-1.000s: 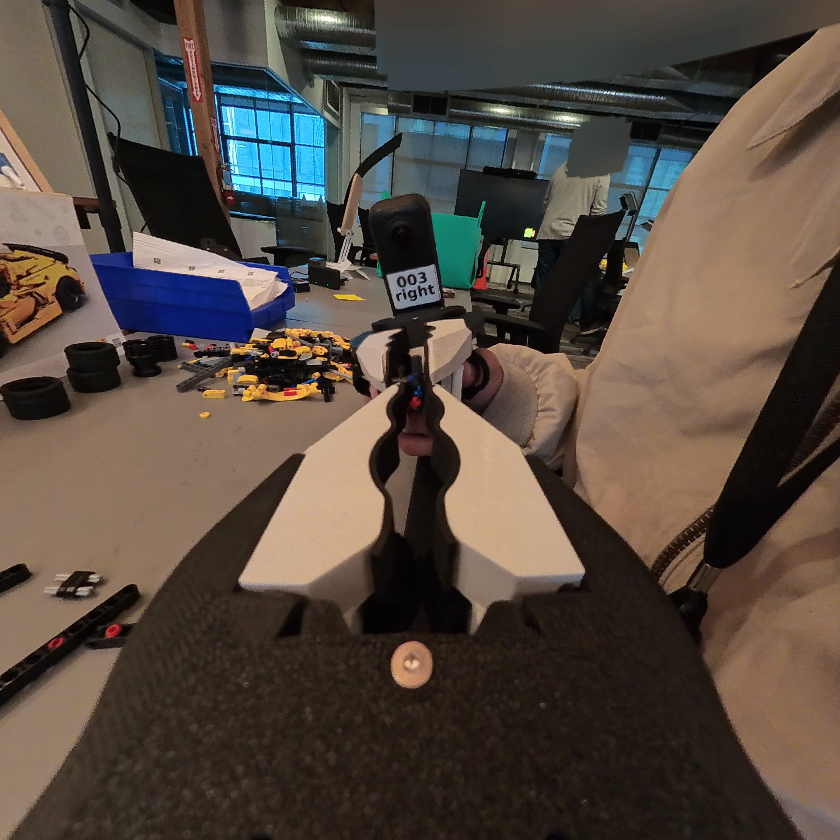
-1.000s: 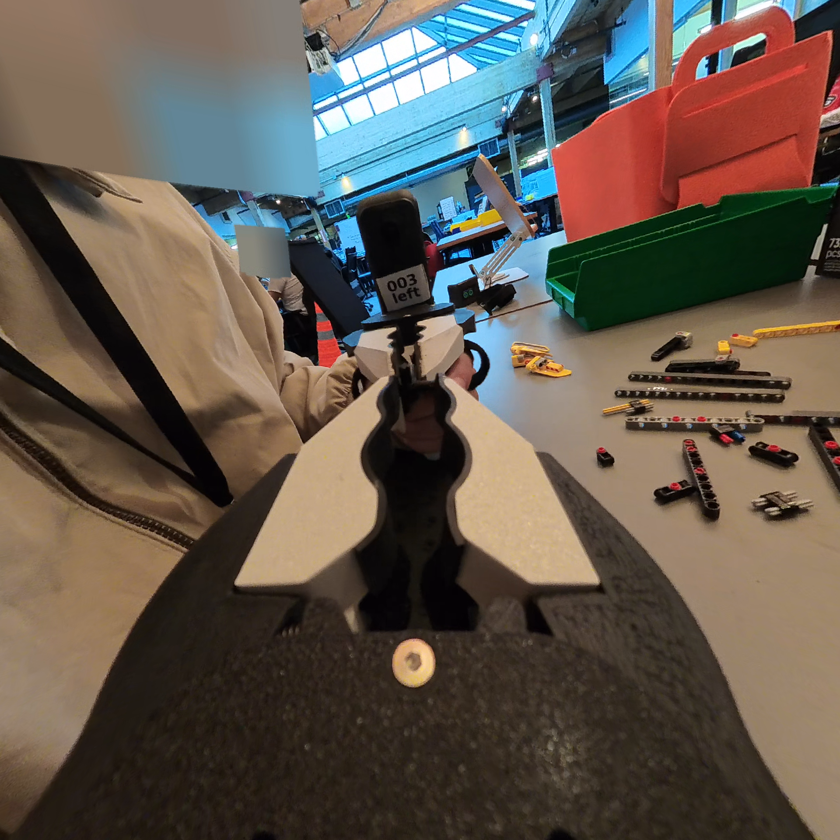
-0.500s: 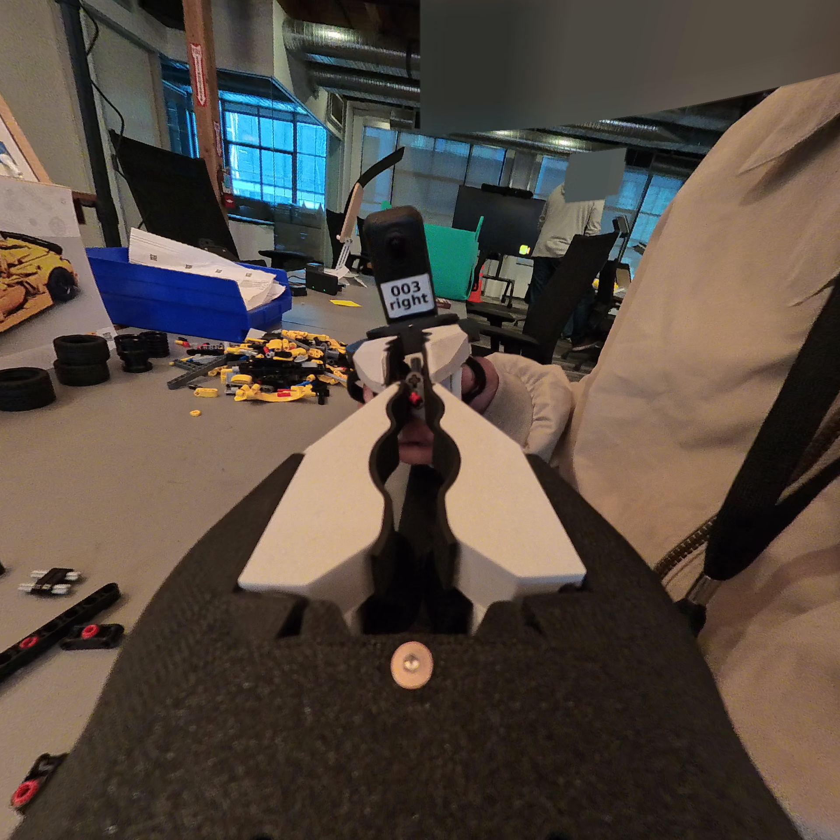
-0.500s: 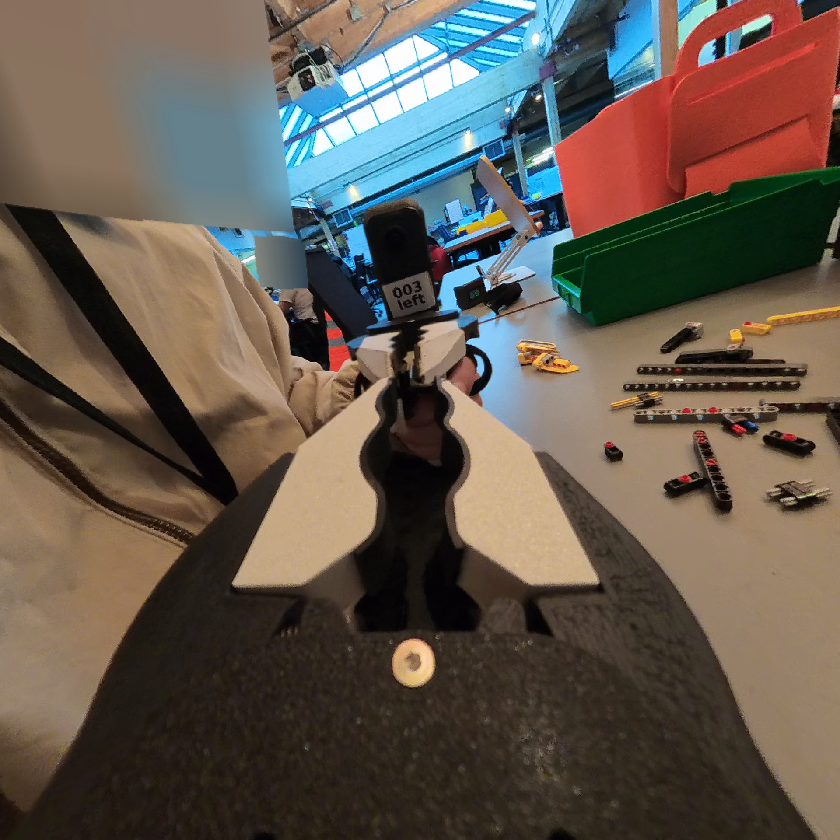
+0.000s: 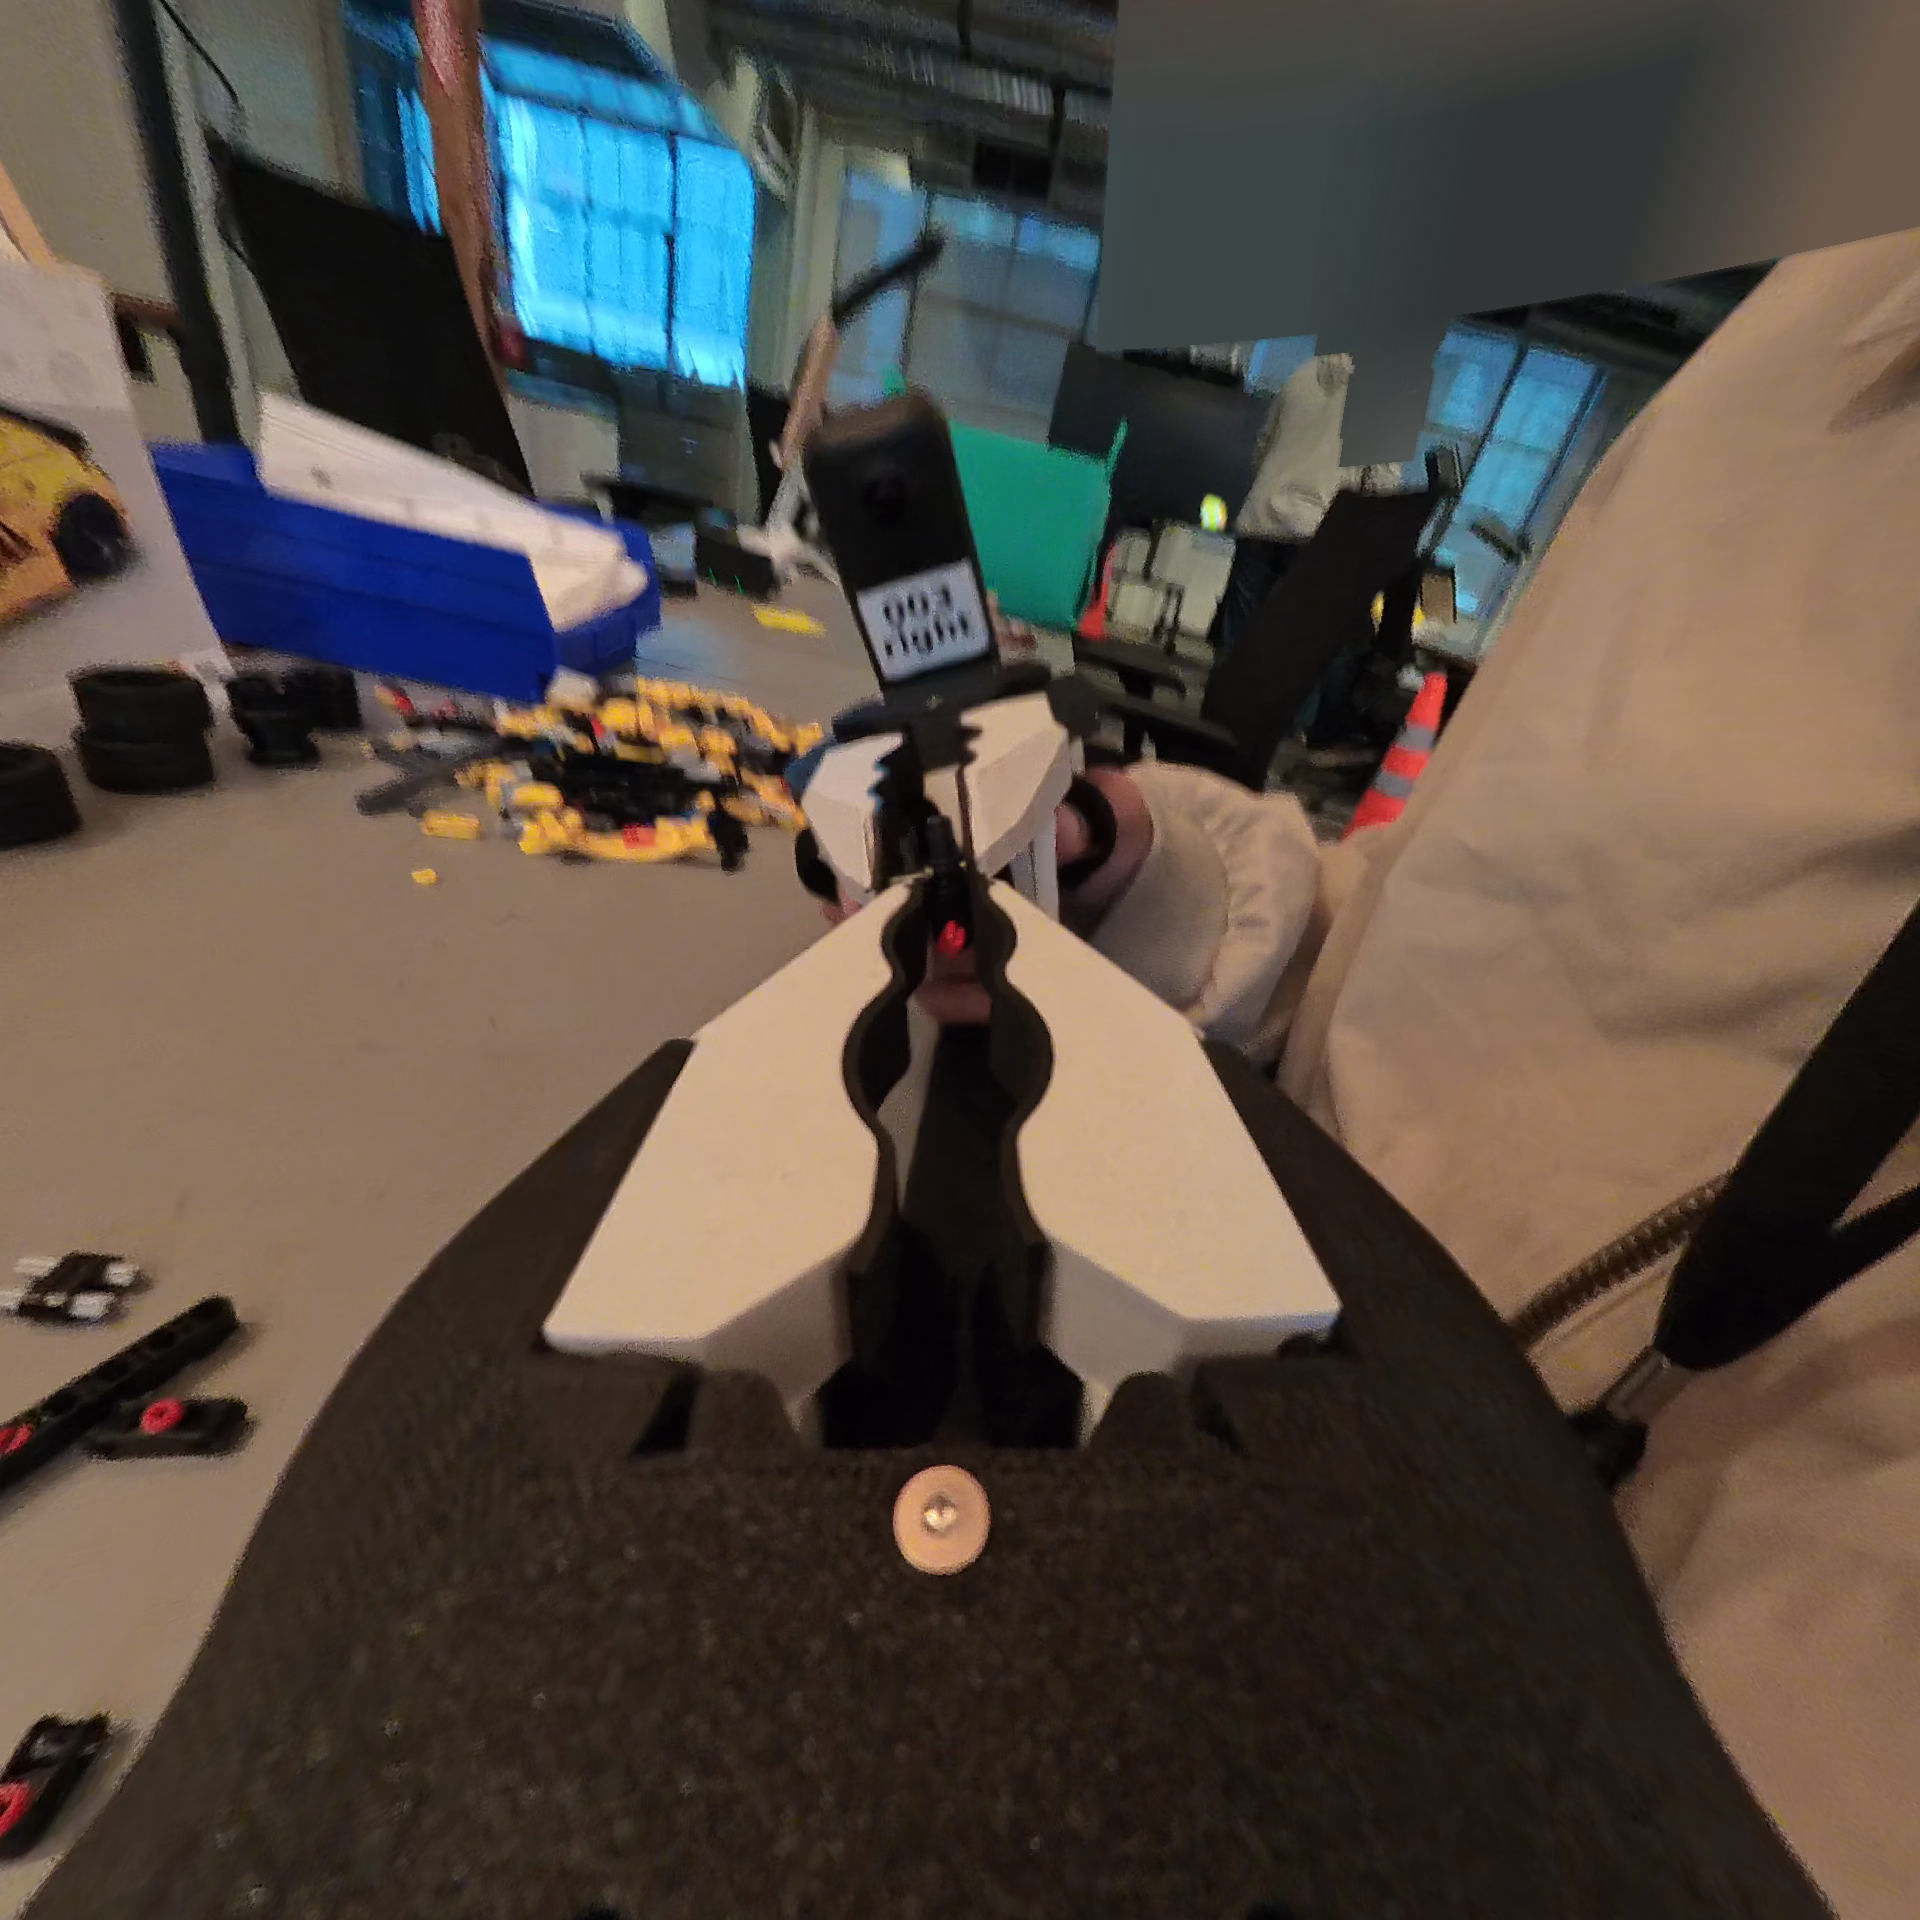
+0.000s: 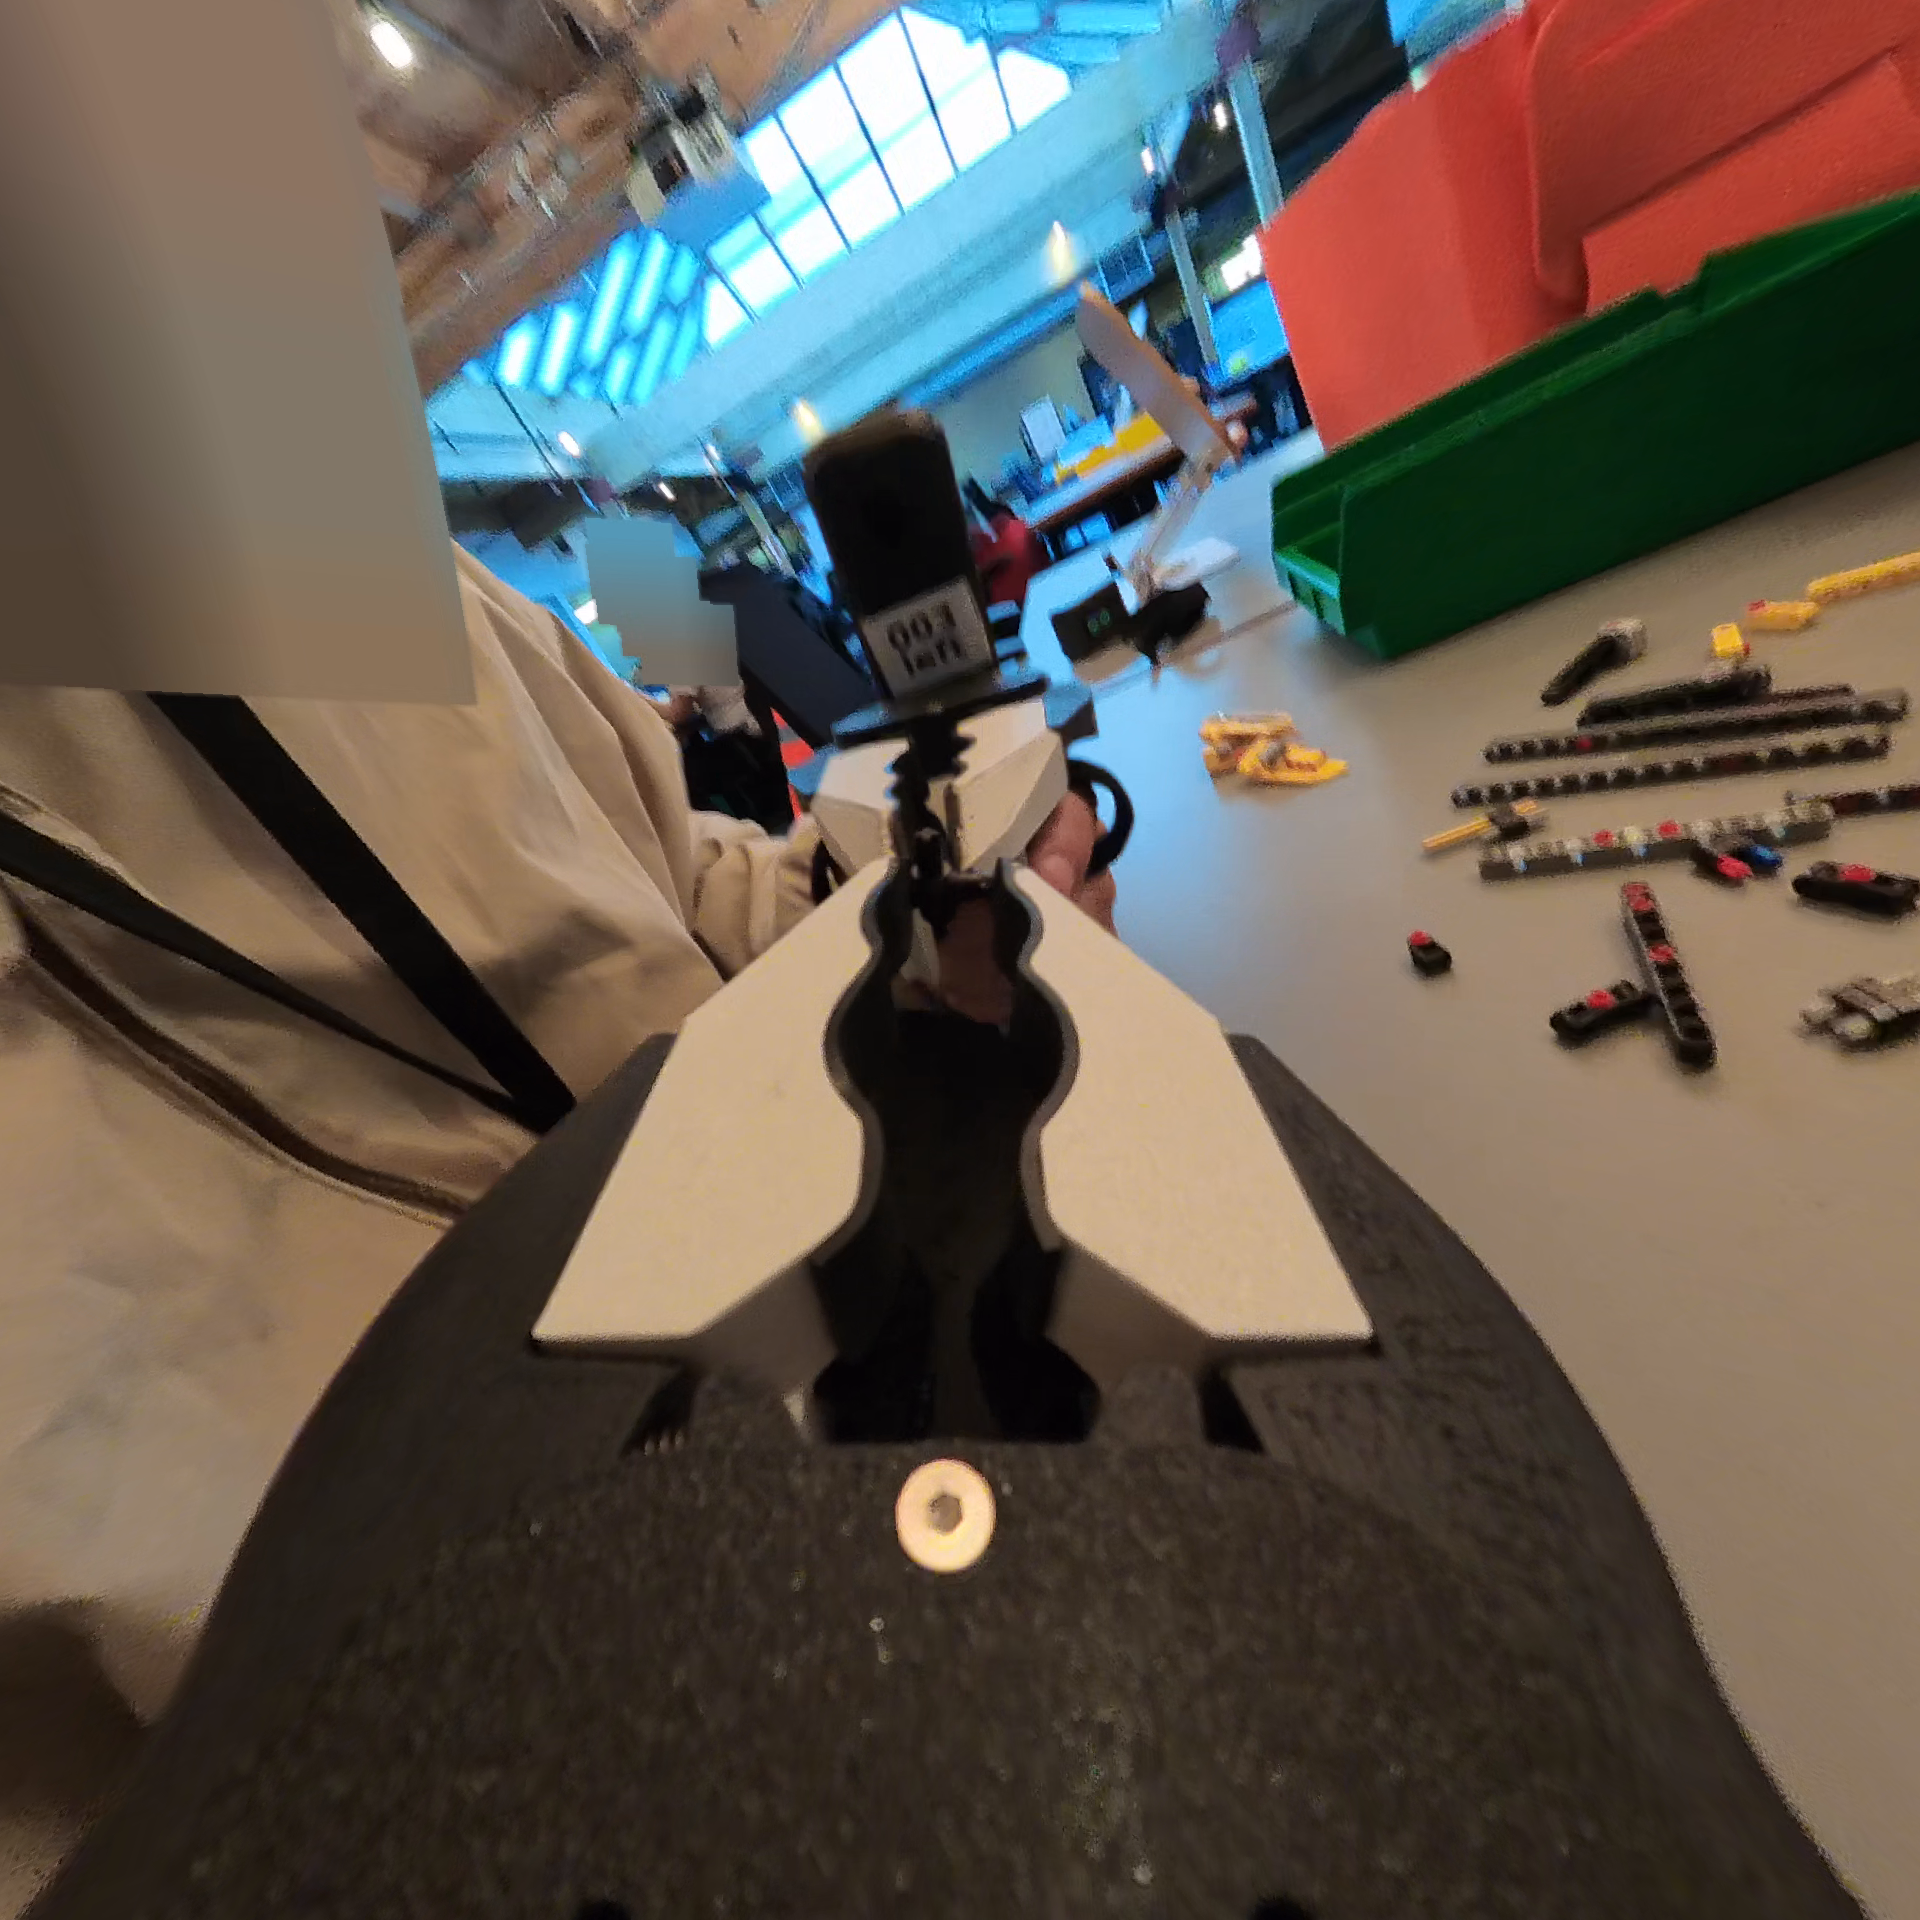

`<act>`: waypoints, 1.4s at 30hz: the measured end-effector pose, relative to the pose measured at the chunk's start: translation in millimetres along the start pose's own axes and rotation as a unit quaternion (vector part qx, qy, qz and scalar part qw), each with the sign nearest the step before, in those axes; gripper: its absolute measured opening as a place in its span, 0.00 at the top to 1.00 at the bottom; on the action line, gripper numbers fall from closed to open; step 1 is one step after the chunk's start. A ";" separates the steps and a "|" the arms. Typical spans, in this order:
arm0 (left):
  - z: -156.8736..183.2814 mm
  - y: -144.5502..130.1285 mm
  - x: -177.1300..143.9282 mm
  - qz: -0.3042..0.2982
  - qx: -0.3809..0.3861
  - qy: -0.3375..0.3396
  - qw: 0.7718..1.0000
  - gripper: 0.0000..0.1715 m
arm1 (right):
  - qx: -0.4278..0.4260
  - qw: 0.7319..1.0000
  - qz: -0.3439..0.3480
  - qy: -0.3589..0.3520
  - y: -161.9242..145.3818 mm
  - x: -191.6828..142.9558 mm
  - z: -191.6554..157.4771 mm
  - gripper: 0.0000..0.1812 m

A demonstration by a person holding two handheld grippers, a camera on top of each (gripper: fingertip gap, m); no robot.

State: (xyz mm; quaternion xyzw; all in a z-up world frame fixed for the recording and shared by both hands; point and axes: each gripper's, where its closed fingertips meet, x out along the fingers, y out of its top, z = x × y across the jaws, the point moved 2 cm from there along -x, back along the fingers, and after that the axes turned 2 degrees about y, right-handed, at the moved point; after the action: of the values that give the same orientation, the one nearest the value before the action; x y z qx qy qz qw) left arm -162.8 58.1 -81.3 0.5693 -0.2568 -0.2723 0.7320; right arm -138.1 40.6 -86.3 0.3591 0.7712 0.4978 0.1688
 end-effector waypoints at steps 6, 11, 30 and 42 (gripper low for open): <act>-5.7 7.3 -1.4 0.038 -0.052 0.006 0.998 0.97 | 0.023 0.999 0.024 0.005 6.5 -0.5 3.6 0.92; -6.9 8.8 -3.0 0.045 -0.057 0.007 0.997 0.97 | 0.019 1.000 0.022 0.001 6.3 -0.2 4.5 0.92; -20.7 10.9 -6.0 0.065 -0.101 0.019 0.993 0.96 | -0.038 0.996 0.050 -0.061 10.7 -2.6 15.9 0.87; -125.7 -13.4 -58.7 -0.085 0.057 0.410 0.907 0.96 | 0.016 0.979 0.136 -0.148 27.4 -36.2 42.6 0.85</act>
State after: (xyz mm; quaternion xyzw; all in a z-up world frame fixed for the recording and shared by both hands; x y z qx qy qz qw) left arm -120.2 183.1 -125.8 0.6912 0.0999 -0.0613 0.7131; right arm -76.5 48.7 -84.5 0.5331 0.6895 0.4452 0.2055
